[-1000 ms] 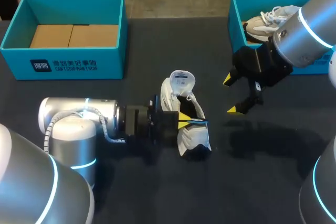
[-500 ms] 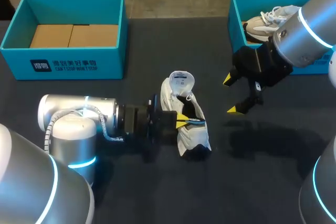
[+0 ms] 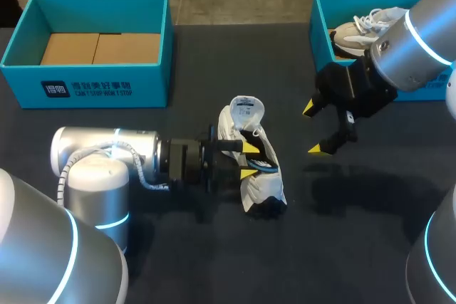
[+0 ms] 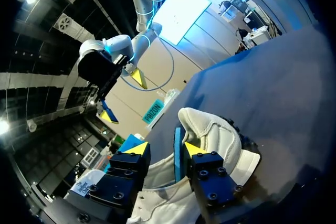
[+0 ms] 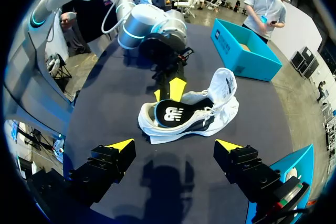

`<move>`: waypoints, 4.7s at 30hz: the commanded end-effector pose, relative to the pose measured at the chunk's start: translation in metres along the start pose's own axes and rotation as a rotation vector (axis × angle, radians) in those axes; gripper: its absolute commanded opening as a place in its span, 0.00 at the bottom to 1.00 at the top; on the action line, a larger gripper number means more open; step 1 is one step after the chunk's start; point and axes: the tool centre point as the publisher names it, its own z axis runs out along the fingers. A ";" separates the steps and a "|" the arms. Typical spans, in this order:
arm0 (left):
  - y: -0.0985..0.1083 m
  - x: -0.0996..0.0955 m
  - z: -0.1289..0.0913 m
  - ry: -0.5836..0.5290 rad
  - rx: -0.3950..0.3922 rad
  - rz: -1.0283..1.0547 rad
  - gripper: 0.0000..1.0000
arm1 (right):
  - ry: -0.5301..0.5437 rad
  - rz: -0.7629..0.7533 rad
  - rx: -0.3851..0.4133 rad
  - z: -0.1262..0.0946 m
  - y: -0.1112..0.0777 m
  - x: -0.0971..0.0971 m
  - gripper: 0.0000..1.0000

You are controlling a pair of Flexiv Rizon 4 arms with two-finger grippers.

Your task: Take the shoe out of the shoebox, open the shoe tongue, remove and reinsert the insole, then place the shoe into the shoebox

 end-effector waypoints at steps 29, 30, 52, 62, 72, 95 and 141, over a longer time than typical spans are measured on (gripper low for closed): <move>-0.016 -0.014 -0.007 0.051 0.017 0.014 0.71 | 0.000 -0.001 0.000 0.001 0.000 -0.001 1.00; -0.017 -0.016 -0.008 0.062 0.012 0.023 0.71 | 0.000 -0.001 0.000 0.001 0.000 -0.001 1.00; -0.022 -0.030 -0.026 0.495 0.030 0.013 0.00 | 0.000 -0.001 0.000 0.001 0.000 -0.001 1.00; -0.019 -0.033 -0.035 0.792 0.011 0.012 0.00 | -0.047 0.001 0.066 -0.025 -0.017 -0.007 1.00; -0.023 -0.034 -0.034 1.042 0.012 -0.012 0.00 | -0.072 -0.011 0.148 -0.068 -0.030 -0.017 1.00; -0.023 -0.037 -0.026 1.182 -0.002 -0.012 0.00 | -0.009 -0.010 0.045 -0.122 -0.042 -0.024 1.00; 0.032 0.013 0.005 1.412 -0.164 0.074 0.00 | 0.007 -0.012 0.115 -0.170 -0.038 -0.031 1.00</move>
